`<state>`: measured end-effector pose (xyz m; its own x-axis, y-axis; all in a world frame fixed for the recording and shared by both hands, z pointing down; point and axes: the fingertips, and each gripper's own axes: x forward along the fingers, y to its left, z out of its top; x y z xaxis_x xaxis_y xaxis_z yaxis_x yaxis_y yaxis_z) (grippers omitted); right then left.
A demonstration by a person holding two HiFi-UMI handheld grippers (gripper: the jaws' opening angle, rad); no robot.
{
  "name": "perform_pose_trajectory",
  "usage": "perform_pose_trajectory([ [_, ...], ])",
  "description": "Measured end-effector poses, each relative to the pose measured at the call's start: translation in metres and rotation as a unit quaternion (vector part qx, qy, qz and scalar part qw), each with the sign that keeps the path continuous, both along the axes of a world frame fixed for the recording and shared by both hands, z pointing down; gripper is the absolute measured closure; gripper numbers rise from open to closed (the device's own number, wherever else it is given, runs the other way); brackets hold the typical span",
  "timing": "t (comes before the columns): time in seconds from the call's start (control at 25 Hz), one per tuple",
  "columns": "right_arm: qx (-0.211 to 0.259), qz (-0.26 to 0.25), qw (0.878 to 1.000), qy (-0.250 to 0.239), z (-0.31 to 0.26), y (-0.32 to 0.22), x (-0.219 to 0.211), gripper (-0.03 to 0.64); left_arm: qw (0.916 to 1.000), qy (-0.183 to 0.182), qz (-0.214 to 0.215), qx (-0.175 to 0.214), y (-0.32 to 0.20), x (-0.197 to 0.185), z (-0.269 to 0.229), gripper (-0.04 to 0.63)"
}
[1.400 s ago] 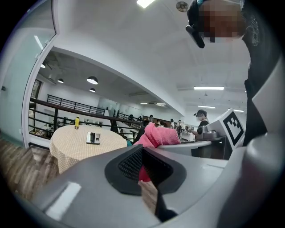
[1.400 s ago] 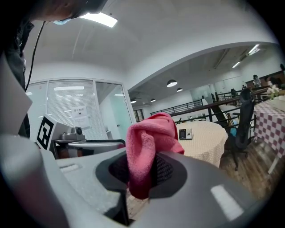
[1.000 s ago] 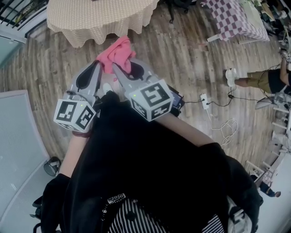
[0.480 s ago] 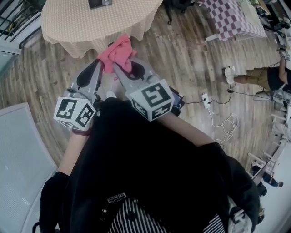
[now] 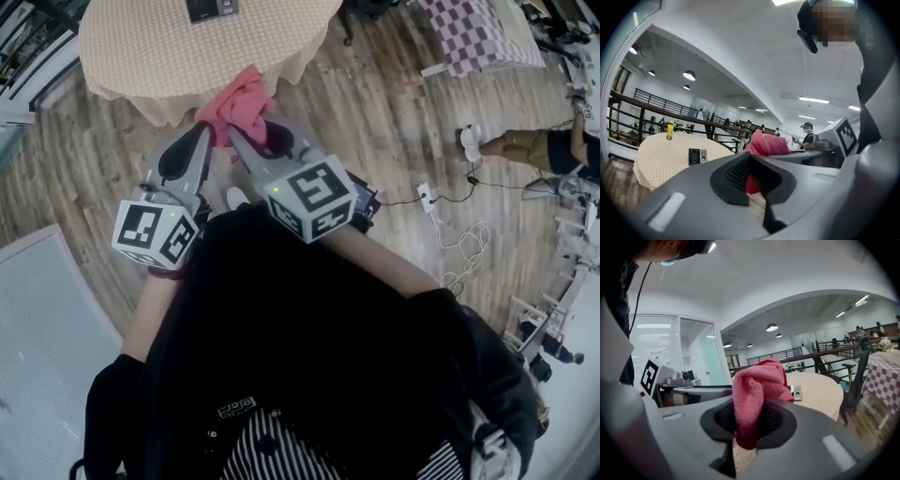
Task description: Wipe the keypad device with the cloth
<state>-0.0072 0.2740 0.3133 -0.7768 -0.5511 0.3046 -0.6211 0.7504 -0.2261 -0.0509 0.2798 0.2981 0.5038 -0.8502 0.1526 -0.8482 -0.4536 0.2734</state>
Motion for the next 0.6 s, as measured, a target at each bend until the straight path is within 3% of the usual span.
perform_pose_trajectory([
  [0.08, -0.001, -0.003, 1.000, 0.007, 0.005, -0.005, -0.015, 0.538, 1.0000, 0.004, -0.001, -0.001, -0.002, -0.014, 0.006, 0.595],
  [0.24, 0.003, -0.005, 1.000, 0.023, 0.012, -0.015, -0.045, 0.538, 0.9973, 0.063, -0.036, -0.010, -0.011, -0.058, 0.012, 0.595],
  [0.44, 0.001, -0.005, 0.999, 0.036, 0.013, -0.026, -0.056, 0.538, 0.9964, 0.070, -0.046, -0.007, -0.019, -0.078, 0.011, 0.595],
  [0.6, -0.008, -0.020, 0.999, 0.040, 0.020, -0.033, -0.063, 0.538, 0.9955, 0.073, -0.054, -0.027, -0.026, -0.080, 0.026, 0.595],
])
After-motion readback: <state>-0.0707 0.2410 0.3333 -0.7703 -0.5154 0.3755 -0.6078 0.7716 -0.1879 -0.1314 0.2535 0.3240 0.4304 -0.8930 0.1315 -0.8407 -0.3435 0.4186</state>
